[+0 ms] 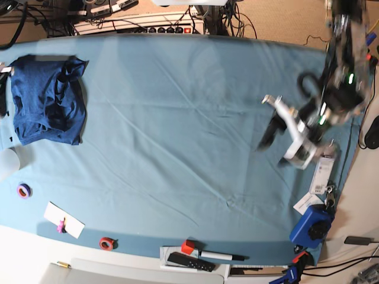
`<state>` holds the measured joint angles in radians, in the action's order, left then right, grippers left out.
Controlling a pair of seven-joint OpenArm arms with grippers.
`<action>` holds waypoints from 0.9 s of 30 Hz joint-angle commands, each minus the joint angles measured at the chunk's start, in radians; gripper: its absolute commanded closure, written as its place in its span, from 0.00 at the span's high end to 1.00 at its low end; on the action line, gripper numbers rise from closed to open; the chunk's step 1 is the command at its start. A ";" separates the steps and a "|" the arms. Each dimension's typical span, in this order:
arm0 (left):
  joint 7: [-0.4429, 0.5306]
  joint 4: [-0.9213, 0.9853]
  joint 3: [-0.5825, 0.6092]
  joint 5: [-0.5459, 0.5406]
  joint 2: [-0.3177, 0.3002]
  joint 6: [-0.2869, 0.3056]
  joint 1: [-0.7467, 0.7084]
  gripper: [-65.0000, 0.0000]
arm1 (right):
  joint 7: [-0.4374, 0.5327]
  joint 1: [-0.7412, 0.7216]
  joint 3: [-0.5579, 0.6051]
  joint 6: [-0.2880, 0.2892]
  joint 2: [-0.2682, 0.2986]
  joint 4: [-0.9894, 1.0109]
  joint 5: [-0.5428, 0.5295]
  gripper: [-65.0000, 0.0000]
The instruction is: Layout the t-shirt on the table in an organized manner, then fold the t-shirt properly
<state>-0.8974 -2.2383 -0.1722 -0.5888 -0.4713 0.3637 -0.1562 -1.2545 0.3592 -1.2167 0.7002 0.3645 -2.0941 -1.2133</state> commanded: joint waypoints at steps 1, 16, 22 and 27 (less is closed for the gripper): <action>0.022 -0.037 -0.042 -0.016 -0.008 0.001 -0.052 0.49 | 0.007 0.029 -0.016 -0.002 0.005 -0.022 -0.038 0.39; -0.297 -0.070 -0.375 -0.372 0.038 0.111 -0.875 0.49 | -0.142 0.597 -0.018 -0.002 -0.159 -0.025 -0.270 0.39; -0.324 0.040 -0.370 -0.502 -0.062 0.162 -1.067 0.49 | -0.142 0.831 0.089 -0.002 -0.115 -0.013 -0.270 0.39; -0.176 0.302 -0.266 -0.393 -0.192 0.162 -1.088 0.49 | -0.063 0.888 0.371 -0.002 -0.002 0.175 -0.039 0.39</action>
<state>-1.0504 -1.9301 -0.4294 -0.9695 -0.6552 0.5182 -1.2251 -1.3087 1.2297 -0.8272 0.6952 0.3588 -1.9053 -1.2255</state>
